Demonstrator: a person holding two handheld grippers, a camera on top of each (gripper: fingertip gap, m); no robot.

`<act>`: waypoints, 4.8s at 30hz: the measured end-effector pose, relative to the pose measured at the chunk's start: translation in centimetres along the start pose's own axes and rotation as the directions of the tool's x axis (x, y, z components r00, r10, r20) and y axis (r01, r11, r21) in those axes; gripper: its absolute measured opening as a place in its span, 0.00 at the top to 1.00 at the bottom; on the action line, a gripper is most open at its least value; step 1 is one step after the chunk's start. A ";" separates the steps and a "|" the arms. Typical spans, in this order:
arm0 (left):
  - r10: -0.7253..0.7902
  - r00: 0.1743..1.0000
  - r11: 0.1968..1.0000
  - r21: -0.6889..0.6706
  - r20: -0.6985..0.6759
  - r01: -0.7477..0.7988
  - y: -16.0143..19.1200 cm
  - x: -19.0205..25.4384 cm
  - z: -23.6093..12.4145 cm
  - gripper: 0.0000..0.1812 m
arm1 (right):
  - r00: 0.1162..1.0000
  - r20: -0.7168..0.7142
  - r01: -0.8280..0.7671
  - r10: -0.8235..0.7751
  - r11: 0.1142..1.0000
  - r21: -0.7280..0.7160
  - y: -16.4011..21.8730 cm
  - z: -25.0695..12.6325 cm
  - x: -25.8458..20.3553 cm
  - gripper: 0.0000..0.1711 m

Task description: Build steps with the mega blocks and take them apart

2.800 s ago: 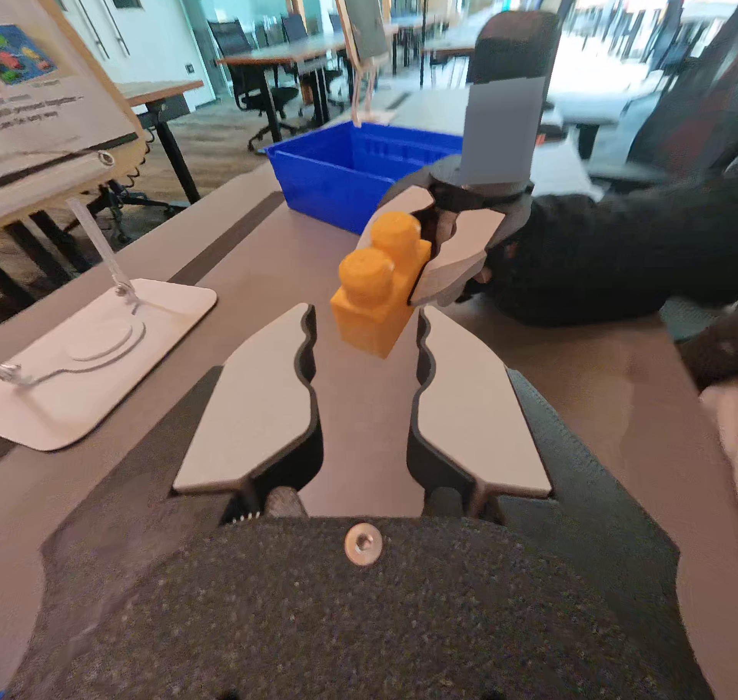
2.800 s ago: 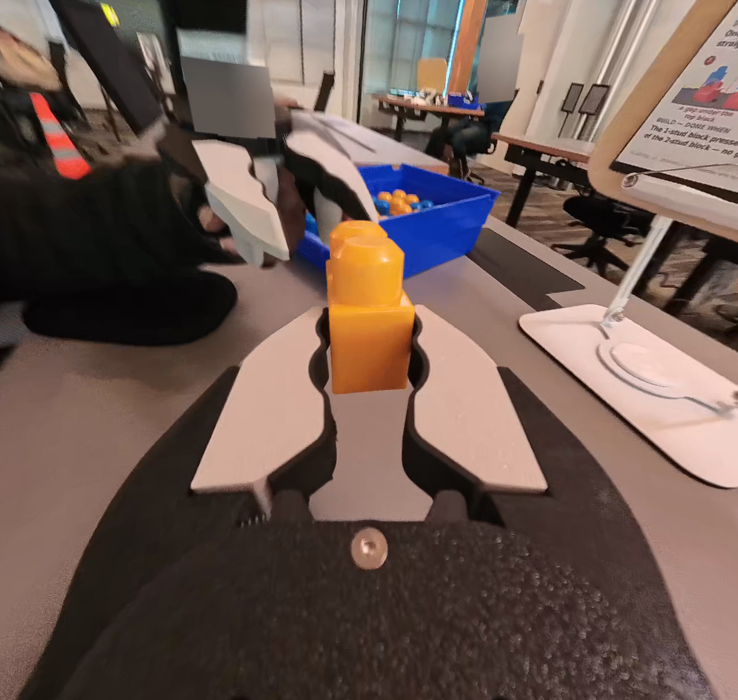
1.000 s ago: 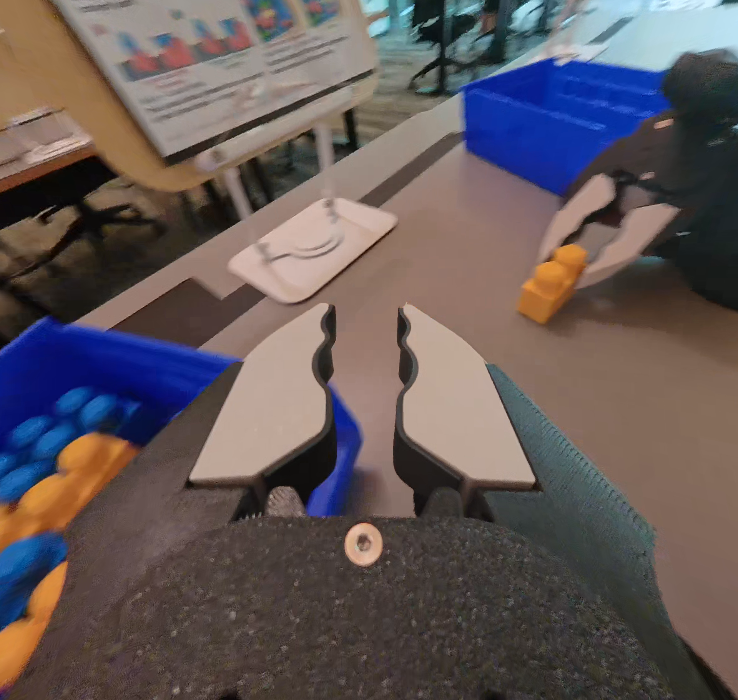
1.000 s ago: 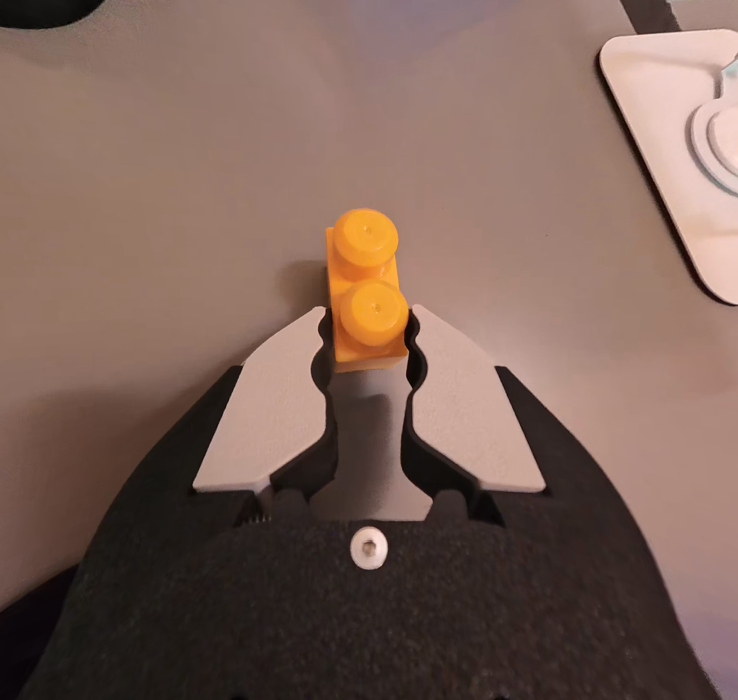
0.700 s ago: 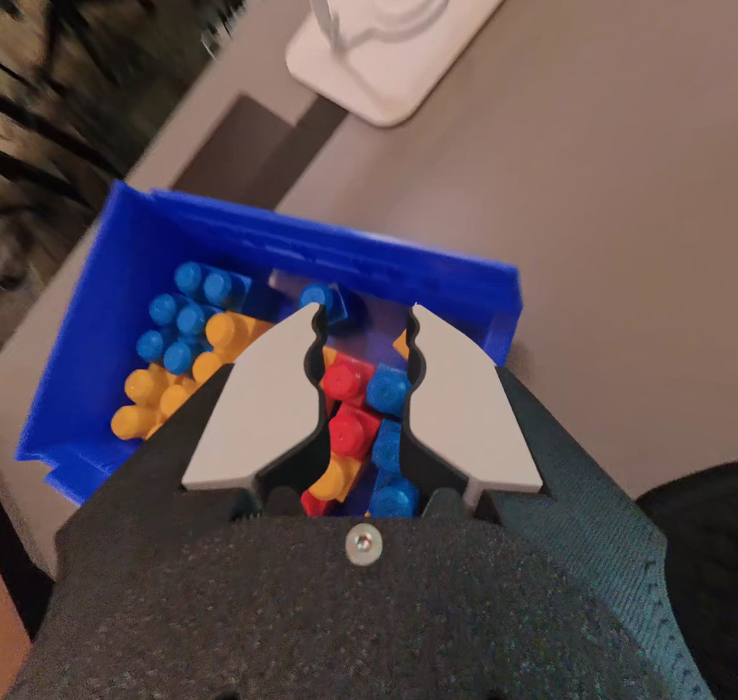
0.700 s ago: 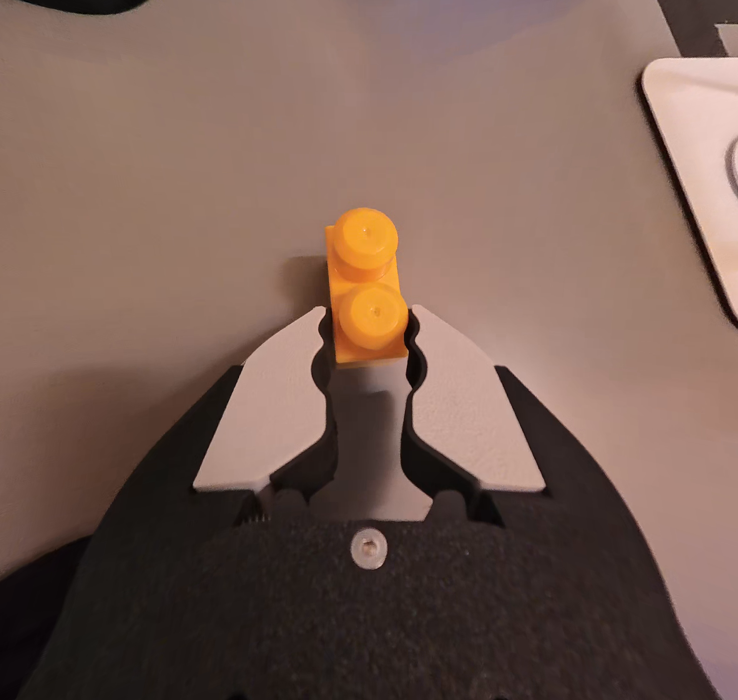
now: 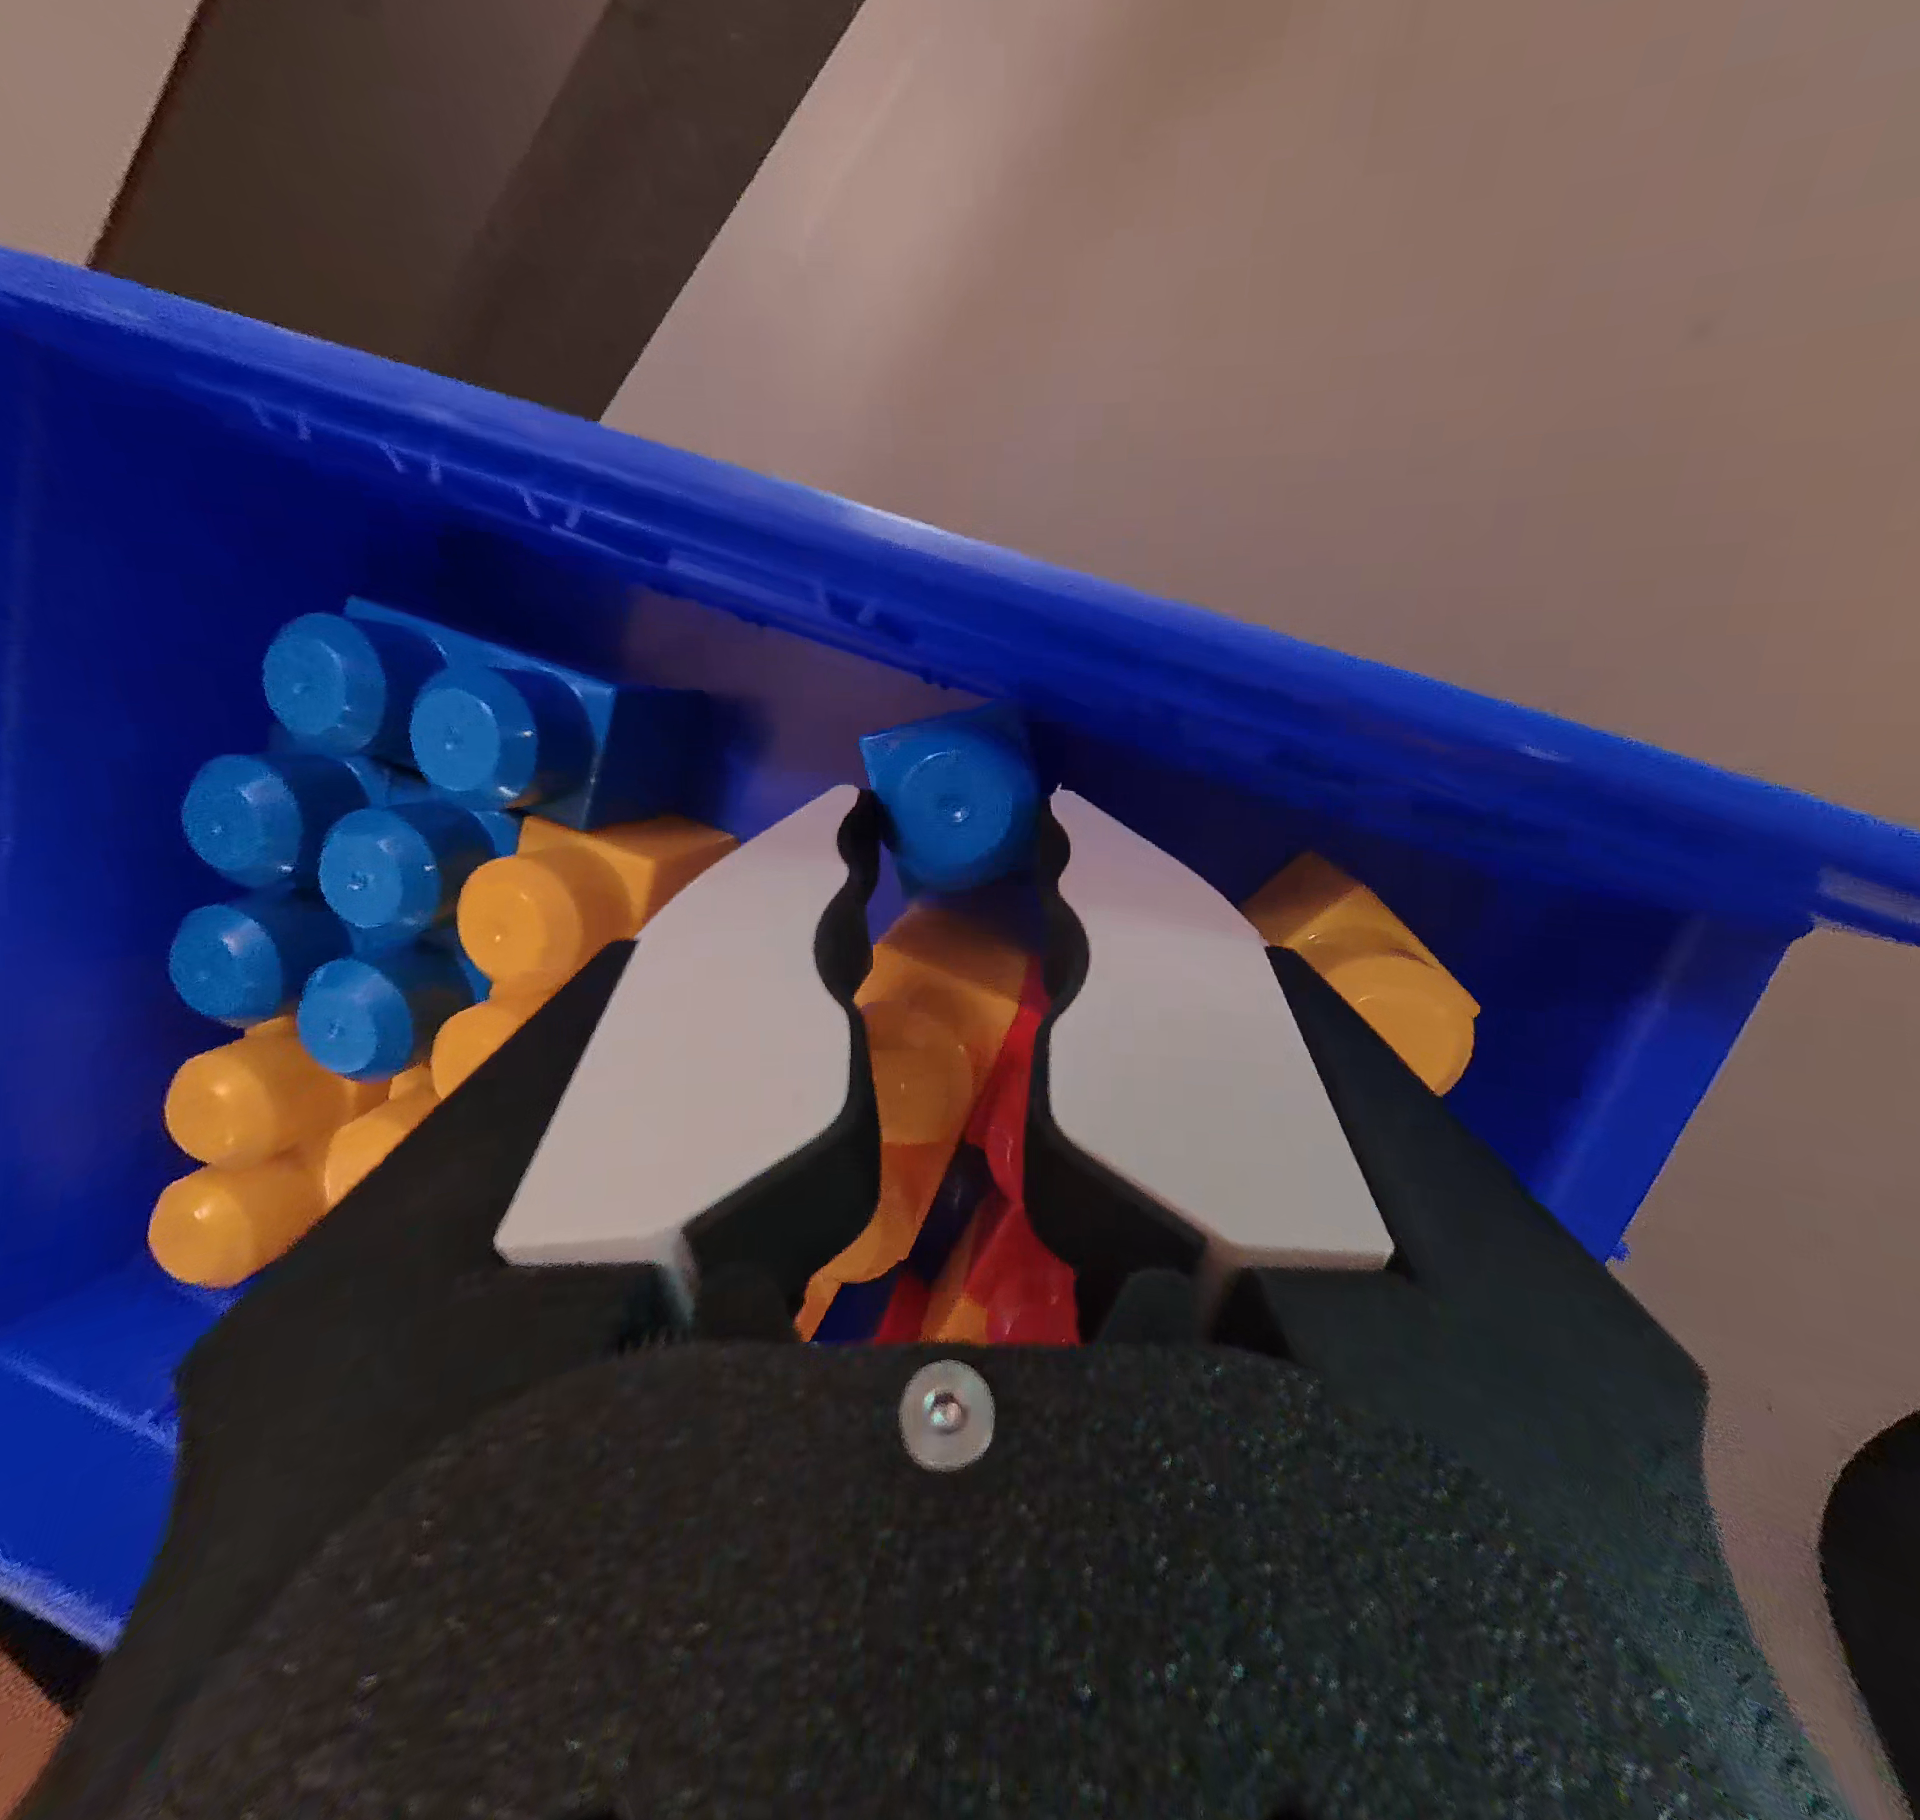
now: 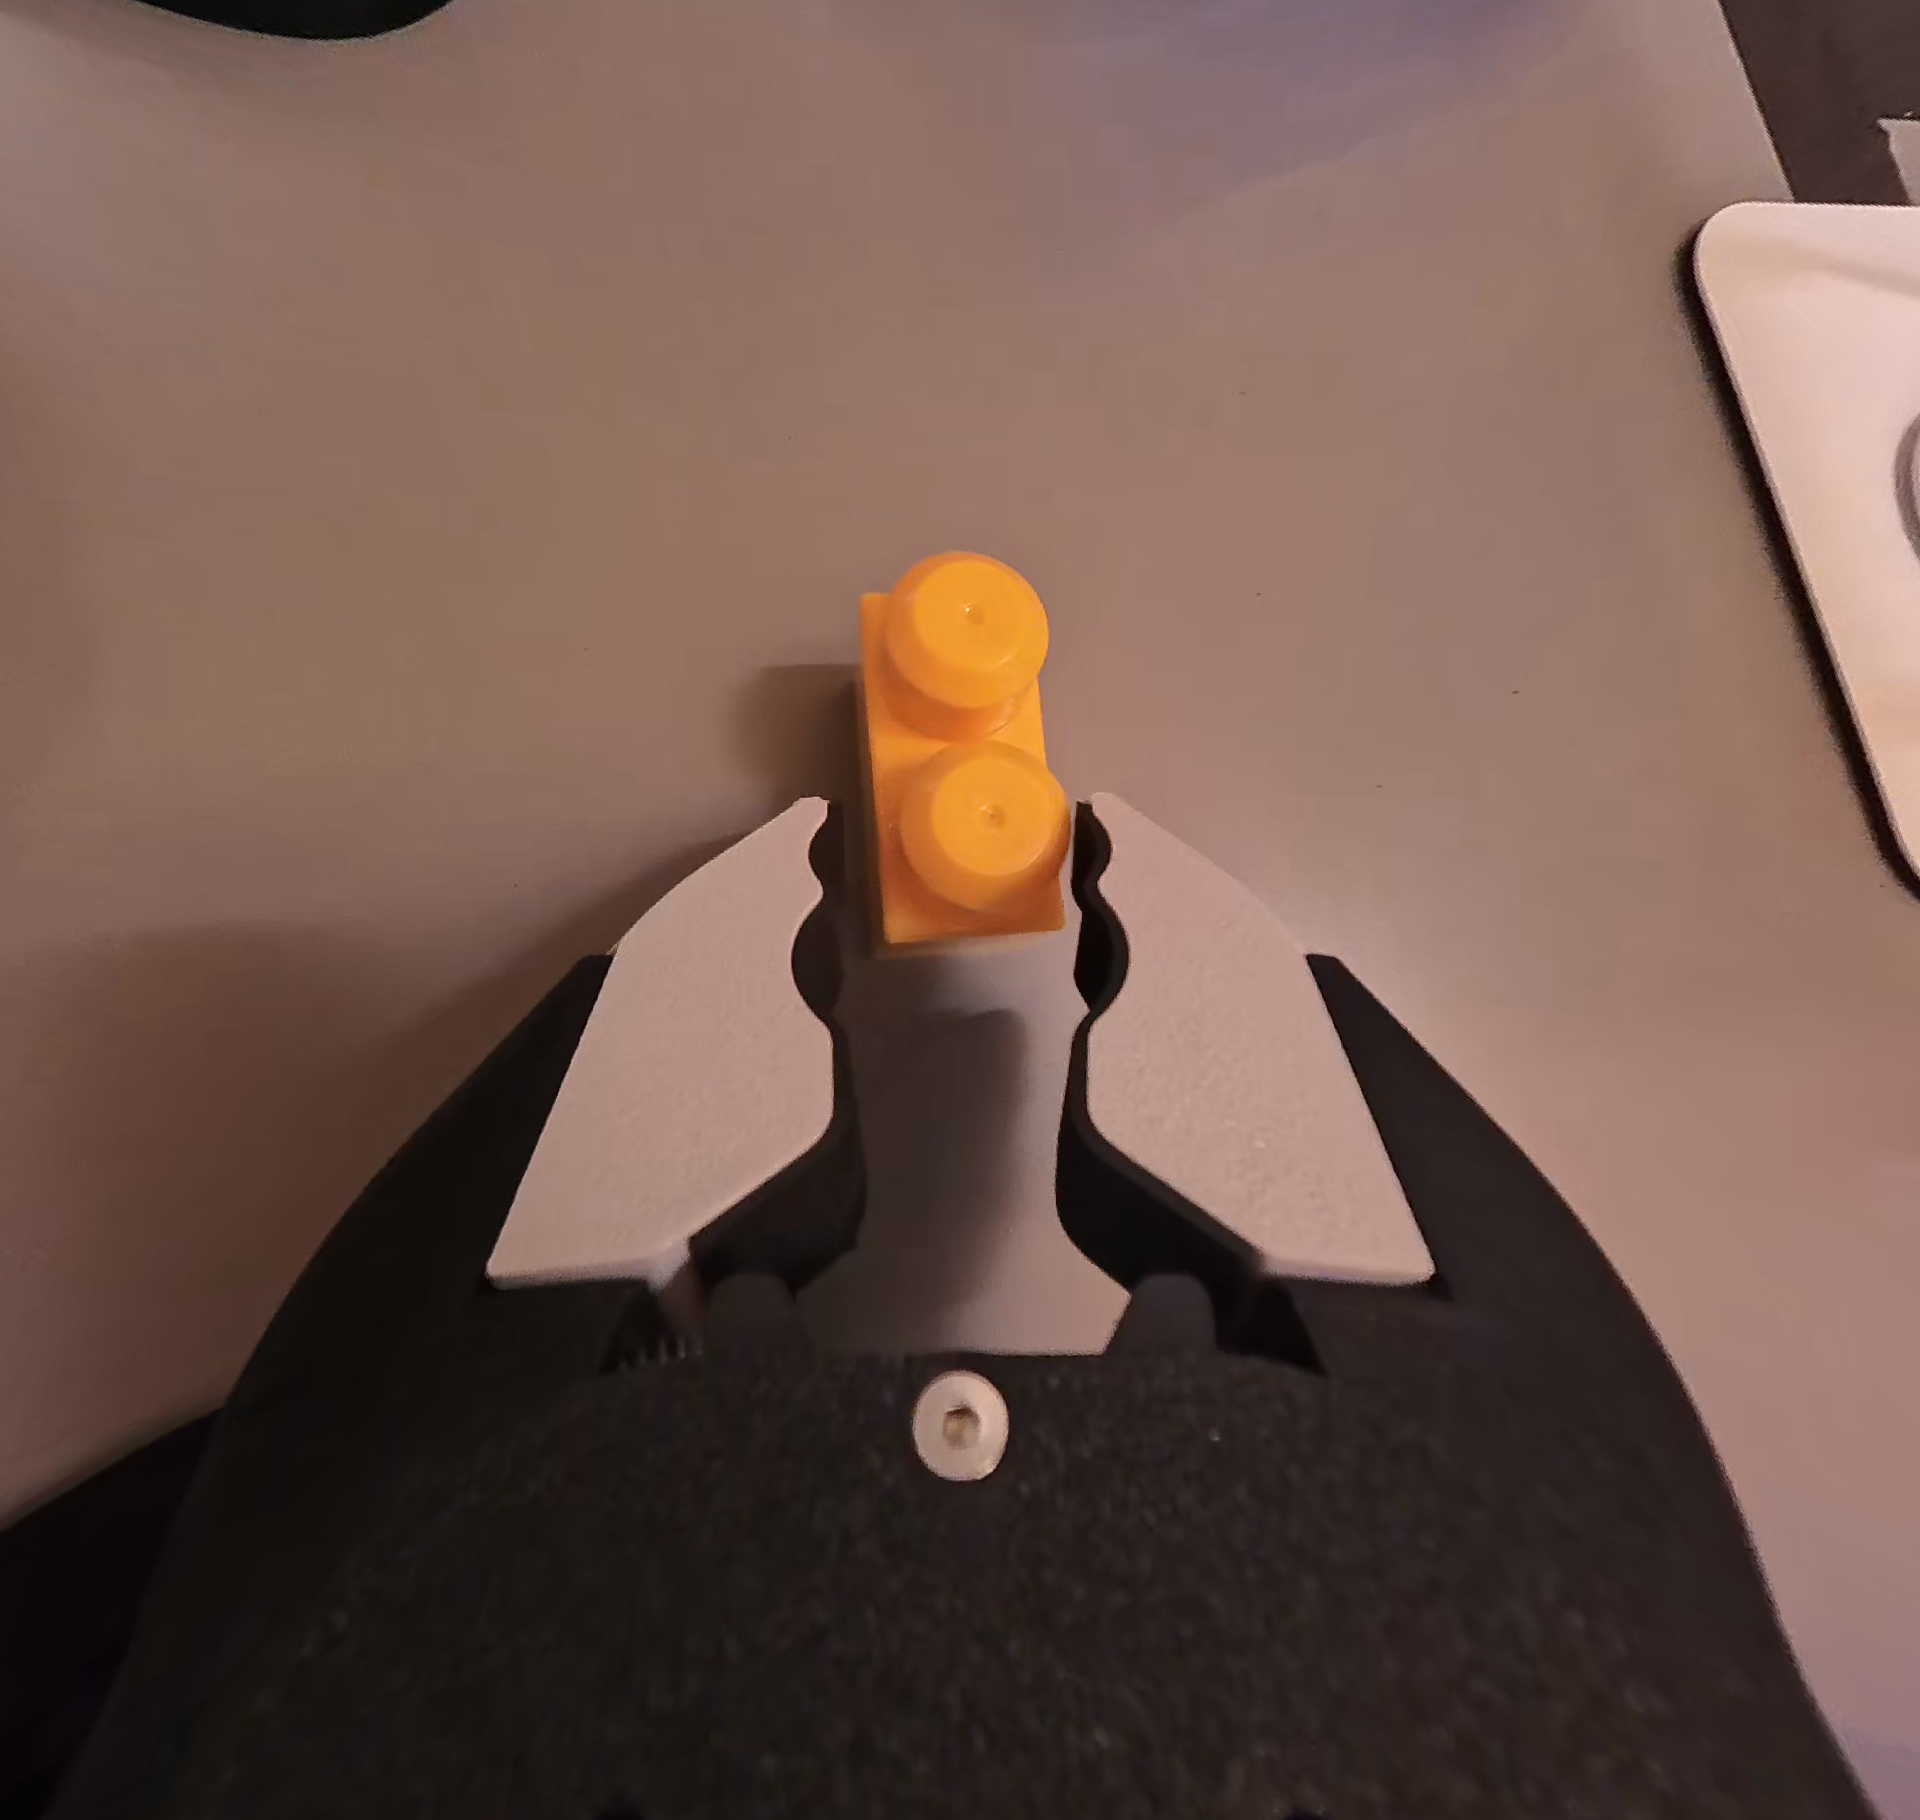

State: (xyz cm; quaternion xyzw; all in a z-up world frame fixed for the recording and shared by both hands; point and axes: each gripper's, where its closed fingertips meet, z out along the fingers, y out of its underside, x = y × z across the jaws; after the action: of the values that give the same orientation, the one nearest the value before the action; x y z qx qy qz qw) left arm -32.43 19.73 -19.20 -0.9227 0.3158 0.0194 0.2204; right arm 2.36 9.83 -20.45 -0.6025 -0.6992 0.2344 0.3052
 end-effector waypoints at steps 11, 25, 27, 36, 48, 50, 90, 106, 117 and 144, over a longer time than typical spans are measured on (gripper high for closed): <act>0.072 0.990 0.994 0.079 0.125 -0.082 -1.0 -1.6 -5.9 0.84 | 1.000 -0.007 -0.010 0.010 1.000 -0.010 0.3 0.0 0.2 0.75; 0.428 0.899 0.834 0.345 0.088 -0.431 -10.1 14.4 -15.2 0.84 | 1.000 -0.004 -0.019 0.019 0.999 -0.028 0.8 0.1 0.1 0.75; 0.491 0.869 0.802 0.360 0.054 -0.476 -10.6 17.6 -14.9 0.84 | 1.000 -0.002 -0.017 0.017 0.999 -0.033 0.9 0.1 0.1 0.75; 0.616 0.779 0.729 0.456 -0.115 -0.510 -11.0 26.6 -11.2 0.84 | 1.000 0.000 -0.015 0.015 0.998 -0.054 1.4 0.3 0.1 0.75; 0.622 0.706 0.781 0.333 -0.339 -0.529 -7.5 29.4 -4.6 0.84 | 1.000 0.003 -0.010 0.010 0.996 -0.085 1.9 0.8 0.0 0.76; 0.619 0.704 0.785 0.305 -0.348 -0.539 -7.4 29.1 -3.7 0.84 | 1.000 0.002 -0.011 0.011 0.996 -0.086 2.0 0.8 0.0 0.76; 0.441 0.834 0.678 0.732 -0.332 -0.067 -9.7 32.4 -7.7 0.69 | 0.990 0.140 -0.012 -0.034 0.950 0.313 -6.3 -2.1 -3.7 0.79; 0.448 0.846 0.650 0.754 -0.288 -0.088 -8.3 28.8 -8.8 0.80 | 0.996 0.082 -0.043 0.019 0.954 0.298 -6.7 -1.2 -2.9 0.77; 0.305 0.928 0.658 0.752 -0.215 -0.043 -8.0 23.4 -8.0 0.79 | 0.993 0.006 0.115 -0.115 0.993 0.025 -6.3 3.4 -1.6 0.73; 0.329 0.919 0.705 0.704 -0.218 -0.086 -7.0 23.8 -5.7 0.80 | 0.981 0.089 0.174 -0.175 0.985 0.018 -9.2 -1.3 0.4 0.79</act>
State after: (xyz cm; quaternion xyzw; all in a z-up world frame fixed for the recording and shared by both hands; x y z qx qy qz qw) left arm -9.85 8.61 -15.41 -0.7245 0.4359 -0.2262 0.4837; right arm -3.13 8.65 -13.07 -0.5261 -0.7612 0.2375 0.2958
